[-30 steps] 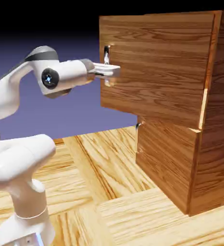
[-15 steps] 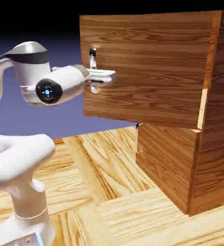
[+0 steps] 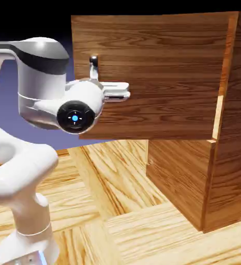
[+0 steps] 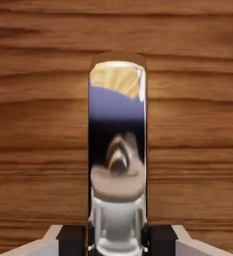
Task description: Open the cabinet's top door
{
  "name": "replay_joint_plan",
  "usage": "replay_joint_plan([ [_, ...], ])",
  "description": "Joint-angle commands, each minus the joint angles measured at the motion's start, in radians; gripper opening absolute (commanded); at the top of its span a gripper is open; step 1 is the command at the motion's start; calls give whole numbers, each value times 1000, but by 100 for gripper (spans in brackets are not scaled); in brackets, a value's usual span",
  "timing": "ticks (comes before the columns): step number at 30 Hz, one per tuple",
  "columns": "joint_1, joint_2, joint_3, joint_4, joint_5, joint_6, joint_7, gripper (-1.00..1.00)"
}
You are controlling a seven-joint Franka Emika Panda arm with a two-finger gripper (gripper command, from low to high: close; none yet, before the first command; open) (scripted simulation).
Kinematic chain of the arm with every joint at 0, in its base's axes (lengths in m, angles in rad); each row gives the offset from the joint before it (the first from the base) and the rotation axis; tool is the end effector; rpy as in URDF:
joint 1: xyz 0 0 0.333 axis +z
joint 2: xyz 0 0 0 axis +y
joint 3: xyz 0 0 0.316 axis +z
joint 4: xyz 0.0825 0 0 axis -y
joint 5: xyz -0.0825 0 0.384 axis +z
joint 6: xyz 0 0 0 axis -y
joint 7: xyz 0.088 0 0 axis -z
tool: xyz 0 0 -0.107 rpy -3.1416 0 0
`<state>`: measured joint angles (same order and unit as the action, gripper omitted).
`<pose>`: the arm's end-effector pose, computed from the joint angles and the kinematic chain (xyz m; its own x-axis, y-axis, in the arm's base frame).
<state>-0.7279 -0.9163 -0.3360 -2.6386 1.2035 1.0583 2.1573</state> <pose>0.1789 -0.1347 0.5820 -0.6596 0.2550 -0.7070 -0.6595 0.2549 0.7072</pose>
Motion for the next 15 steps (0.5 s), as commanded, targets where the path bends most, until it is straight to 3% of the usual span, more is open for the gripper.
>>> replay_joint_plan([
  [1,15,36,-23,27,-24,-25,-18,-100],
  [15,247,543,-307,476,-251,-408,-276,-100],
])
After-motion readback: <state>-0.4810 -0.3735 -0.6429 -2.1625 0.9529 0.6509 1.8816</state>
